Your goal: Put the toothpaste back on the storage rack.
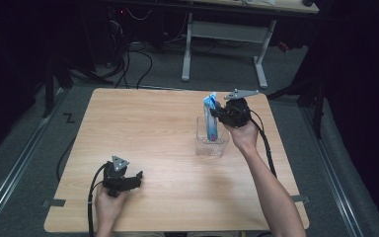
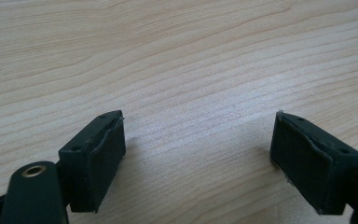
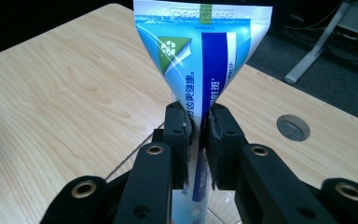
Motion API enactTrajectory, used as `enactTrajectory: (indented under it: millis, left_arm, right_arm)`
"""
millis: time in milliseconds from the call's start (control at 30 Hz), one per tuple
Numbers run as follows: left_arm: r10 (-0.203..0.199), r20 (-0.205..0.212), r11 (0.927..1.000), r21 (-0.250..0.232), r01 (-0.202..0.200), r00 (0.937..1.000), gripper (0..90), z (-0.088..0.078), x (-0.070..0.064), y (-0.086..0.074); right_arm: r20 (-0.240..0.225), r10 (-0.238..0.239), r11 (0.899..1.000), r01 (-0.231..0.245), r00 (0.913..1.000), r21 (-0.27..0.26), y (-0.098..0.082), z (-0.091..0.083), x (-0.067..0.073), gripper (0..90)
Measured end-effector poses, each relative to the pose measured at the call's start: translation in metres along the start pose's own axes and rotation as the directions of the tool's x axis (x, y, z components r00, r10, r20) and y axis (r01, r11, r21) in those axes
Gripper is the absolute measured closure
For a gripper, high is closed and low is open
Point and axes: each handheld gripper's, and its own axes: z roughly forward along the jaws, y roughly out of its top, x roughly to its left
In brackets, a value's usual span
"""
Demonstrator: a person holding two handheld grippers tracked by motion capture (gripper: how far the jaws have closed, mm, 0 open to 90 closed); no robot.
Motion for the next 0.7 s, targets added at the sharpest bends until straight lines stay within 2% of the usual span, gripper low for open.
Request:
enactTrajectory:
  millis: [333,700]
  left_arm:
    - [0.000,0.000,1.0000,0.000,0.000,1.0000,18.4,0.000,0.000,0.000]
    - [0.000,0.001,1.0000,0.001,0.000,1.0000,18.4,0.000,0.000,0.000]
  right_arm:
    - [-0.006,0.003,1.000,-0.003,1.0000,0.026,-0.012,0.004,-0.001,79.8]
    - [-0.020,-0.001,0.999,0.002,0.9998,0.054,-0.013,0.009,0.002,80.0]
